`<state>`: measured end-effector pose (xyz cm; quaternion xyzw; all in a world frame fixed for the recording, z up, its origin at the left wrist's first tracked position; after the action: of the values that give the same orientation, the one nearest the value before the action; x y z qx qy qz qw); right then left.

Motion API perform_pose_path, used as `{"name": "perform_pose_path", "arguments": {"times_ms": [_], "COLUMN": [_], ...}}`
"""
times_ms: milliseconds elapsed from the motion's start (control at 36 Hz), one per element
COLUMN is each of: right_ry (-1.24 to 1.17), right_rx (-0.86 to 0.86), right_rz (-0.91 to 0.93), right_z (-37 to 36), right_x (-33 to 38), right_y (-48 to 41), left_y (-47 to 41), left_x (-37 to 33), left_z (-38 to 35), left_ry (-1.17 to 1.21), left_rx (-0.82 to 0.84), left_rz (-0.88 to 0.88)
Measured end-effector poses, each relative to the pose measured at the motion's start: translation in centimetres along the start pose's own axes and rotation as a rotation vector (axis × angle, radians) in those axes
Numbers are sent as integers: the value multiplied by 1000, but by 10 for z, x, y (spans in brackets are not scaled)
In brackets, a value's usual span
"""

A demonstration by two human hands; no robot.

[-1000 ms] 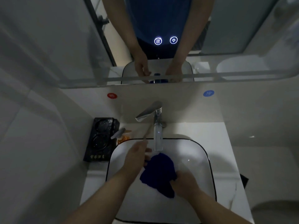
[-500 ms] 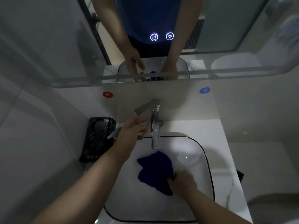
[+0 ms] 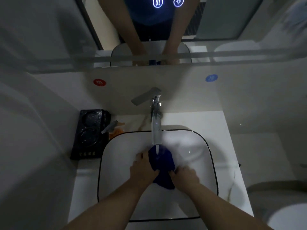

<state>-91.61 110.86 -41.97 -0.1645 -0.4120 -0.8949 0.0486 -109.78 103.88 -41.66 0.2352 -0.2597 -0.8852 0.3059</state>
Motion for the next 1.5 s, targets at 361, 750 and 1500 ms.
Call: {"name": "perform_pose_path", "arguments": {"times_ms": [361, 750, 1500], "right_ry": [-731, -1045, 58], "right_rx": [472, 305, -128], "right_rz": [-363, -342, 395], "right_z": [-8, 13, -13], "right_x": [8, 49, 64], "right_y": [6, -18, -29], "left_y": [0, 36, 7], "left_x": [15, -5, 14], "left_z": [31, 34, 37], "left_ry": [835, 201, -201], "left_rx": [206, 253, -165], "left_rz": [477, -167, -43]}}
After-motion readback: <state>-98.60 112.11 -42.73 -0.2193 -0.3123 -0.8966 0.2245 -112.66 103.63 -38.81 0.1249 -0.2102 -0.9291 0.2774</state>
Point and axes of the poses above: each hand's wrist, its own y-axis away from the middle knuckle, its own z-axis out of the back of the hand, x = y × z, the point moved 2 cm from there along -y, towards the middle knuckle, and after that the axes turned 13 degrees about -y, right-handed, at the moved point
